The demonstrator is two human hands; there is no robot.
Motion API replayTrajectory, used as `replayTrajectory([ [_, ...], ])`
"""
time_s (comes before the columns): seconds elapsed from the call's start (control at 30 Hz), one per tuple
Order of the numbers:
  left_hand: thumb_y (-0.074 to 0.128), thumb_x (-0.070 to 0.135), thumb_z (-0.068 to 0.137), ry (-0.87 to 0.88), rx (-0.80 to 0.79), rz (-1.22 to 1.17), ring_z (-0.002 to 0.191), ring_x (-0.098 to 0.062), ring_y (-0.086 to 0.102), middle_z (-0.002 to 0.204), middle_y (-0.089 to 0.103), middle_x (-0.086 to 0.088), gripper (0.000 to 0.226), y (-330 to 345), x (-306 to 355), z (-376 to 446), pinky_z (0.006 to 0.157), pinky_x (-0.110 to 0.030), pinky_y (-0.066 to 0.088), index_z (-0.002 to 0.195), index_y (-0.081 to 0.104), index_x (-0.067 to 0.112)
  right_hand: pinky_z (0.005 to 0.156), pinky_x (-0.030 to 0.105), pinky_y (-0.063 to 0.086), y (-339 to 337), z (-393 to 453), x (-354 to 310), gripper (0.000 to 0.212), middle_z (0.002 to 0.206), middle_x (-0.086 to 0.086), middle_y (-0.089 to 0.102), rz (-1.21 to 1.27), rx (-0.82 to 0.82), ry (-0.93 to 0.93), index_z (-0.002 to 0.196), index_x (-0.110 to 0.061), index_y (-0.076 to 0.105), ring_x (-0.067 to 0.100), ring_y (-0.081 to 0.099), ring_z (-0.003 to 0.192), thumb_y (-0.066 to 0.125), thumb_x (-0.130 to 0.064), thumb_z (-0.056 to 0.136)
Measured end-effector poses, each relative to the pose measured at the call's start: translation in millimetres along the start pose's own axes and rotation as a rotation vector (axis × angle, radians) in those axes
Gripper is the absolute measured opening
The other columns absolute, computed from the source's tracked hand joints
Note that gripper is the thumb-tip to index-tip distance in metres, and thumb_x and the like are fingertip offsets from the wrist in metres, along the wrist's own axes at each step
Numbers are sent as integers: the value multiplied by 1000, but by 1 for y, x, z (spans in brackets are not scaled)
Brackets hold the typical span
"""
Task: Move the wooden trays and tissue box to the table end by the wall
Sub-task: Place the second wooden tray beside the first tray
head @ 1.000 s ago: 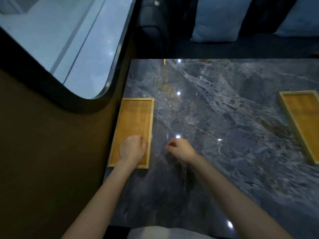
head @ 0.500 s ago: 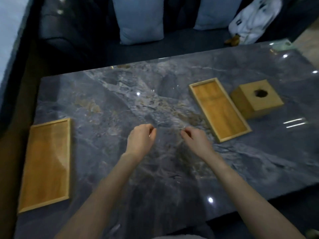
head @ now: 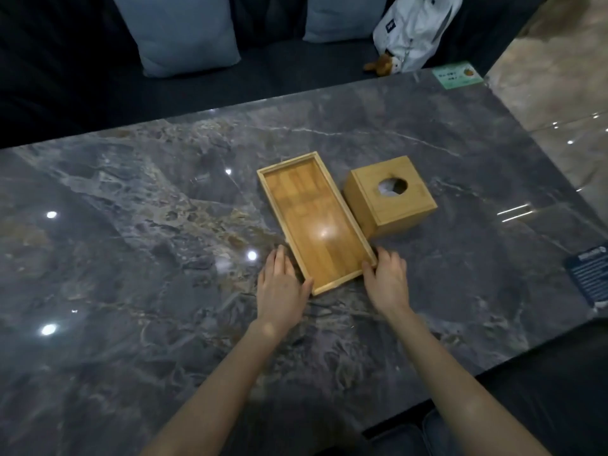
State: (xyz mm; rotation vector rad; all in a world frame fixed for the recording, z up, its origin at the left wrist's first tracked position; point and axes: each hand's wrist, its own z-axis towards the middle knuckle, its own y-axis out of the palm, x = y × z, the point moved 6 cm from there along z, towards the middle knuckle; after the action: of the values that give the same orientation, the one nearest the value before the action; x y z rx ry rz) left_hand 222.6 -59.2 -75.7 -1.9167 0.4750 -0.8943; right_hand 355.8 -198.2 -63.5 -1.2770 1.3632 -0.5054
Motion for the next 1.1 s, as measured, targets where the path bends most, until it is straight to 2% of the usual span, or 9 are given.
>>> replayTrajectory([
  [0.27,37,42,92,-84,-84,-41,145,-21,-5,158,-2,-7,71,24,7,3,119,-43,6,145,6,5,105,41,30,10,10,5,43,138,19,36,-18,-128,-27,133,-5,41,34,31,125,45,-19,92],
  [0.43,45,35,90,-102,-115,-179,145,-26,-1,158,5,-11,69,18,2,7,119,-40,6,145,14,7,102,39,35,8,16,6,37,127,19,51,218,-200,-16,127,-6,49,37,43,120,44,-10,91],
  [0.53,51,26,86,-124,-135,-360,137,-32,25,145,36,-13,59,9,-2,8,111,-37,27,139,32,9,98,39,42,0,16,4,34,123,15,58,417,-242,65,125,-7,51,31,52,115,46,-9,91],
  [0.57,53,22,85,-133,-137,-432,126,-31,40,133,49,-11,52,4,-3,8,99,-33,37,133,40,10,98,41,45,-2,17,3,33,123,14,59,474,-259,88,123,-6,52,30,54,113,48,-8,90],
  [0.63,54,15,84,-172,-162,-565,105,-26,57,116,61,-7,43,-5,-8,8,80,-28,42,126,48,12,96,44,48,-4,17,0,34,118,14,60,657,-325,154,122,-4,51,28,57,107,50,-1,88],
  [0.73,53,7,85,-214,-218,-808,82,-23,59,102,60,-11,42,-20,-15,6,64,-29,52,127,47,14,86,38,54,-5,11,-9,36,99,11,63,989,-512,292,121,-2,51,23,61,91,49,7,86],
  [0.8,53,2,86,-218,-252,-988,79,-23,59,97,56,-14,44,-33,-18,1,58,-28,58,128,47,11,75,32,60,-7,6,-17,35,97,12,66,1121,-633,334,119,1,53,22,64,90,51,8,85],
  [0.97,56,3,85,-202,-258,-1158,83,-17,66,99,64,-7,38,-62,-35,-9,67,-22,60,122,52,11,68,27,61,-14,-6,-43,26,95,10,71,1184,-763,249,110,0,59,17,71,82,53,4,85],
  [1.1,51,0,87,-171,-203,-1198,66,-5,69,90,66,-6,31,-86,-54,-25,61,-17,58,117,56,4,65,23,60,-15,-20,-74,21,84,5,75,1138,-793,133,104,0,63,13,71,78,52,4,86],
])
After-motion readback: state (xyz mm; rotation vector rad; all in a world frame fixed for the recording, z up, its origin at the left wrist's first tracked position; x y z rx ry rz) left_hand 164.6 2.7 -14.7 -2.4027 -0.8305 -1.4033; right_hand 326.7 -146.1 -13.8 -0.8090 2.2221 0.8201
